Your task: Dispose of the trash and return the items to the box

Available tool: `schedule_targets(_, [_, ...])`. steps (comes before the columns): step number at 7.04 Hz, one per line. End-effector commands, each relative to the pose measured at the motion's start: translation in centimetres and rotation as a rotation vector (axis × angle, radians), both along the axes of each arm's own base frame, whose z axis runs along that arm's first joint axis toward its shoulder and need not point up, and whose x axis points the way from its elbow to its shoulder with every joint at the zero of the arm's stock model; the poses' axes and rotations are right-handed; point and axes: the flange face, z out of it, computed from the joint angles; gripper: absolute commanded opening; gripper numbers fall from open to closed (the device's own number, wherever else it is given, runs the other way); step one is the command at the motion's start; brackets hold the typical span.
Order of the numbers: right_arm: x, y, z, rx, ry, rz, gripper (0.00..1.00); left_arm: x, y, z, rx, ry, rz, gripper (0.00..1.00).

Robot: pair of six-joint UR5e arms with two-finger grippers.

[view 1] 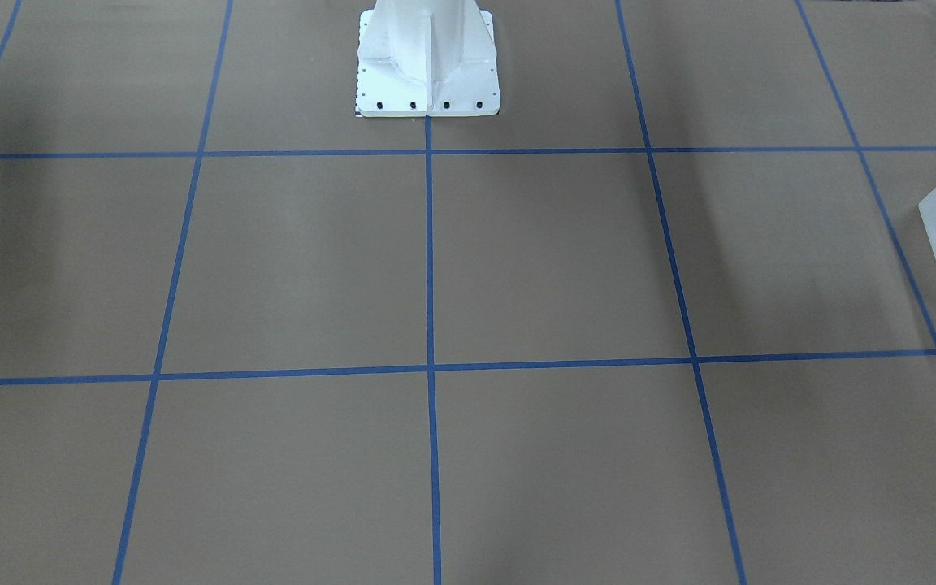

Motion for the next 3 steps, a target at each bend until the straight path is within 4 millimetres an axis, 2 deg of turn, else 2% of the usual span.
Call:
schedule_targets(1, [0.0, 0.22, -0.73, 0.011, -0.001, 0.0, 1.0, 0.0, 0.1, 0.09, -0.002, -0.001, 0.0, 0.98])
schedule_targets(3, [-0.18, 0.31, -1.32, 0.02, -0.024, -0.004, 1.0, -0.15, 0.3, 0.28, -0.007, -0.001, -0.005, 0.98])
